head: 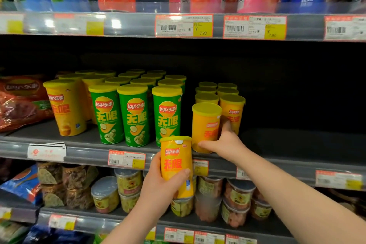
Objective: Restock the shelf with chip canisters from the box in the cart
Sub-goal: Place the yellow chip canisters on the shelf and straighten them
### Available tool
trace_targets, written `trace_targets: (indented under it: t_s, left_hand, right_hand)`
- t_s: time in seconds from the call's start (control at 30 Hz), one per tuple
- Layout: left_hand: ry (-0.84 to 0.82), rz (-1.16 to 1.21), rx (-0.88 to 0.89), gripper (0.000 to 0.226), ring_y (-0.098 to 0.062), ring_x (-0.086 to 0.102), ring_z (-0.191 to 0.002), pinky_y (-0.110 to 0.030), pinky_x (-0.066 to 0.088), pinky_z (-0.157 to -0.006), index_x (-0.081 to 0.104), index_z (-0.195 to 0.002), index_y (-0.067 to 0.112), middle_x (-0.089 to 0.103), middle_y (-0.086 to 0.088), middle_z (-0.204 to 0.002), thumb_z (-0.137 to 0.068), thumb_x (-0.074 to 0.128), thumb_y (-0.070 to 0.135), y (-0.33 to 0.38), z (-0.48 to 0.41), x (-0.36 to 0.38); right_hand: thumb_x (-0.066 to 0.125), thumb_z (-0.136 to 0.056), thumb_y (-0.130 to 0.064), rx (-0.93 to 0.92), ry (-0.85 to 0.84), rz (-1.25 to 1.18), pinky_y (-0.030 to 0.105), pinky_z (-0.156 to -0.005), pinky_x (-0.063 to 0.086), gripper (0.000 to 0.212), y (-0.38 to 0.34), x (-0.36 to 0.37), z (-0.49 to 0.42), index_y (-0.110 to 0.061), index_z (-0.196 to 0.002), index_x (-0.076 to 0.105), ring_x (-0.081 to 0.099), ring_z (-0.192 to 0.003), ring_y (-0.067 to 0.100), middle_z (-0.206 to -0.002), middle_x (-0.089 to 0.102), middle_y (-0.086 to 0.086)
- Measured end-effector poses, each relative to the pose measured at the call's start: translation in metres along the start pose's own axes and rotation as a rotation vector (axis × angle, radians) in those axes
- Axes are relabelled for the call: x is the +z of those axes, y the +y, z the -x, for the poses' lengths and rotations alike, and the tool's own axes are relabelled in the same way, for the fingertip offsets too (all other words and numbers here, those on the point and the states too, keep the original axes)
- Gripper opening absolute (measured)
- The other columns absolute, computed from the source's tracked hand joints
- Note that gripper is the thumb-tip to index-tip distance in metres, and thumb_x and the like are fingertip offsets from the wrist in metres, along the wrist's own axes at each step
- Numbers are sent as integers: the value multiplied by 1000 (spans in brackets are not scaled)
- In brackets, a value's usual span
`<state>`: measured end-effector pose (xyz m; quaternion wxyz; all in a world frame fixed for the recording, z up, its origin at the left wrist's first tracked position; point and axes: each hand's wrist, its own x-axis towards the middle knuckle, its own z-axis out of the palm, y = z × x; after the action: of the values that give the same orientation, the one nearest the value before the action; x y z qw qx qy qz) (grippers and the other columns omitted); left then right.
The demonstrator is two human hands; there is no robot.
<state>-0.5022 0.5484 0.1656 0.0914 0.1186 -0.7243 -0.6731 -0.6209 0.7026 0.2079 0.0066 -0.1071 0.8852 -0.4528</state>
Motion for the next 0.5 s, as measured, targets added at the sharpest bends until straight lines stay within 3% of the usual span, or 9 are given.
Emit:
trace_targets:
  t_s: [0.07, 0.2, 0.33, 0.5]
  left_hand:
    - [-3, 4, -1, 53, -8, 63, -89, -30, 52, -76, 35, -111, 46, 61, 12, -101, -79, 74, 30, 0, 0, 1]
    - [-18, 8, -4, 49, -8, 63, -90, -30, 53, -75, 36, -104, 48, 61, 12, -102, -78, 74, 31, -1, 1, 2]
    - [-22, 7, 15, 49, -7, 63, -89, -29, 53, -73, 37, -104, 48, 61, 13, -100, -78, 74, 30, -1, 1, 5]
    - [-41, -7, 51, 57, -3, 63, -87, -23, 50, -68, 33, -115, 46, 60, 15, -101, -78, 74, 30, 2, 2, 11]
  right_hand:
    - [79, -74, -34, -10, 17, -1, 37, -101, 39, 96, -1, 2, 0, -18, -144, 15, 44, -128, 25, -140, 41, 5]
    - [75, -78, -27, -11, -31, -36, 35, -97, 42, 82, -1, 1, 0, -19, -139, 21, 48, -123, 24, -124, 46, 1]
    - [75, -77, -33, -15, 22, 6, 37, -97, 44, 72, 0, 4, 0, -18, -132, 31, 50, -121, 24, -133, 49, 4]
    - [74, -79, -34, -19, 20, -25, 36, -97, 42, 76, -1, -1, 0, -17, -138, 29, 47, -126, 25, -140, 45, 5]
